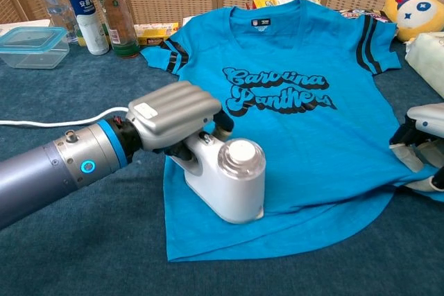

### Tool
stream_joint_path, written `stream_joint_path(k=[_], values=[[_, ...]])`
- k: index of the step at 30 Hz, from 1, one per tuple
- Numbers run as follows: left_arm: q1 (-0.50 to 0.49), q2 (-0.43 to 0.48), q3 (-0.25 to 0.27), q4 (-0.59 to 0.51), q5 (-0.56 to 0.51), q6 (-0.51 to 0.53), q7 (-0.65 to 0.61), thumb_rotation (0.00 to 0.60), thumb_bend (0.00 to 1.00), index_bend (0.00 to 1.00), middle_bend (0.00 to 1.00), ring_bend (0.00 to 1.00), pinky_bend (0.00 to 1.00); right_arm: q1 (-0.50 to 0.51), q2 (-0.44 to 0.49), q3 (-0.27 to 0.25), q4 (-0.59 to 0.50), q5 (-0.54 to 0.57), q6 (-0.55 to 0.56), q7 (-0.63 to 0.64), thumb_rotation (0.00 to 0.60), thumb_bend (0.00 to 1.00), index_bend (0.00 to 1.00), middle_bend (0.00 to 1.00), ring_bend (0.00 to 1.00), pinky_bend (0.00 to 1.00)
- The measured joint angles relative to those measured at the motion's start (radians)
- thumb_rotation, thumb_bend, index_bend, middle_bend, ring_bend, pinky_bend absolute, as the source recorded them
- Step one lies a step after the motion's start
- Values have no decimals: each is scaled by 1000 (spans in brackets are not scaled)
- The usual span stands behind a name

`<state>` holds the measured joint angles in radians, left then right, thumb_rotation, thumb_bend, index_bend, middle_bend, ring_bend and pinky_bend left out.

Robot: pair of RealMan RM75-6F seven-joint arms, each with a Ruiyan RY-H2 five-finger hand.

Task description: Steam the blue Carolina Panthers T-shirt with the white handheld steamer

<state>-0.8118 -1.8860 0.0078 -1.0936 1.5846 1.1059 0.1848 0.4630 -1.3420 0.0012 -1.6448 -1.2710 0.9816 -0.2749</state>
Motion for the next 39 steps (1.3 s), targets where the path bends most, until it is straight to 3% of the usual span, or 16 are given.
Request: stream_joint_path(k=[13,25,32,39], values=[[-12,-48,-99,174,-76,-26,-9,600,522,737,847,771,797,-1,6,1,8,13,-4,5,600,372,743,680,749,858],[-70,-159,-245,380,-205,-71,-12,600,521,736,848,770,797,-1,17,6,20,21,-11,31,600,371,743,681,749,858],[-116,-204,-273,413,-225,-84,14,600,519,736,848,771,797,-7,28,7,18,19,-4,43,600,371,743,681,749,859],[-145,-253,-271,429,-226,-94,41,600,518,736,847,771,797,-7,31,8,22,13,-6,57,600,371,743,681,749,860]])
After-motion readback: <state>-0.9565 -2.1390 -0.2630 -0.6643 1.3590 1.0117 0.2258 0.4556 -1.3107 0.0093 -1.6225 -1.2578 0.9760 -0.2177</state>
